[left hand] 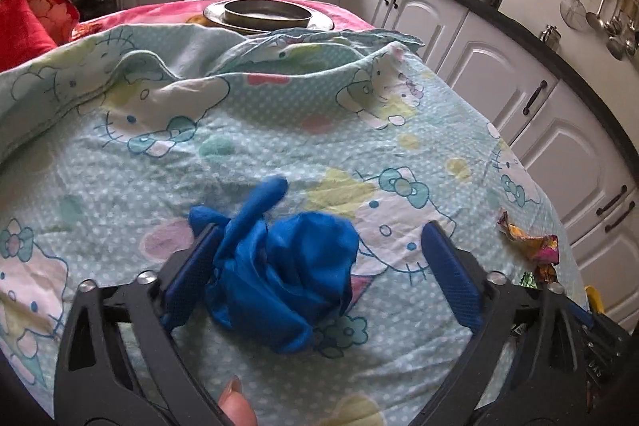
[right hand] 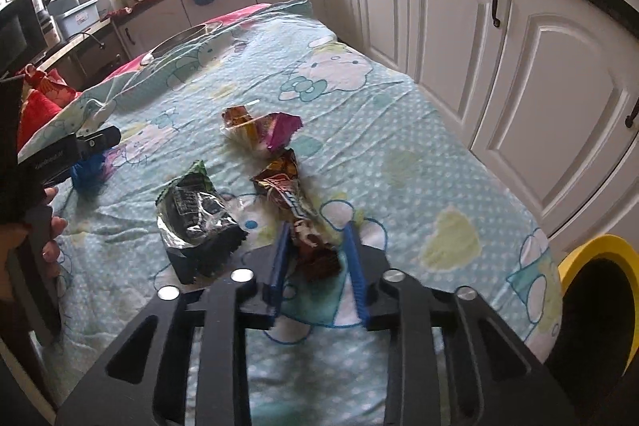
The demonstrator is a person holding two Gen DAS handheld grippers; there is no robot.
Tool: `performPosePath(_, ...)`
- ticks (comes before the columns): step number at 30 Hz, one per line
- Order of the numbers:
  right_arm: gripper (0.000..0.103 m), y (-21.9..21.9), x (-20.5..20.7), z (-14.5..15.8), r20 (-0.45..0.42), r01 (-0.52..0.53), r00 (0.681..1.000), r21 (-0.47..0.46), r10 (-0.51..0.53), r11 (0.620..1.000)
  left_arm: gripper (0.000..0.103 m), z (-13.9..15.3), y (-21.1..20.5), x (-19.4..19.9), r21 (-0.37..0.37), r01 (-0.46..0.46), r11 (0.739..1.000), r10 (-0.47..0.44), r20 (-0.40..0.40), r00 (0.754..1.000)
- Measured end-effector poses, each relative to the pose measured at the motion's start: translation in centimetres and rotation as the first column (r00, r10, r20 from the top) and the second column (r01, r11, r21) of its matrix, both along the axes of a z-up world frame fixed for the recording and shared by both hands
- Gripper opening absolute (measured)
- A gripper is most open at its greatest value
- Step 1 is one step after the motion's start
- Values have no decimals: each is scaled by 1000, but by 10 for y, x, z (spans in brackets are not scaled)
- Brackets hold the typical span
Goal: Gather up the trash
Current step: 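Grasp the blue glove with the left gripper while the right grasps the brown candy bar, then carry both items over the yellow bin and open both grippers to drop them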
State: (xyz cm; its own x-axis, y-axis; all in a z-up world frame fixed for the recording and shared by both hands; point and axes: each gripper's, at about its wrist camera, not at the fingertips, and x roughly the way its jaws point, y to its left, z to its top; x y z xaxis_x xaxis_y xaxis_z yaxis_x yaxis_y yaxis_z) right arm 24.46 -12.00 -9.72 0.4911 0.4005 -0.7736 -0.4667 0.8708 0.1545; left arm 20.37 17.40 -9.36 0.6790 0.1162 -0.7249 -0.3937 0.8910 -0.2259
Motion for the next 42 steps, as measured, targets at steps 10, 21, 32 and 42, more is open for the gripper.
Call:
performPosePath(10, 19, -8, -13, 0, 9, -1, 1000, 8, 1, 1000, 25, 1, 0, -6, 5, 5, 1000, -5, -11, 1000)
performPosePath(21, 18, -24, -36, 2, -4, 1, 1000, 36, -1, 999, 15, 1, -41, -22, -7, 154, 988, -154, -14, 988)
performPosePath(32, 18, -49, -62, 13, -3, 8, 1000, 63, -8, 998, 14, 20, -97, -39, -2, 284, 959, -284, 40, 958)
performPosePath(42, 18, -89, -79, 38, 47, 55, 997, 104, -61, 993, 14, 46, -153, -44, 32, 402, 915, -404, 94, 910)
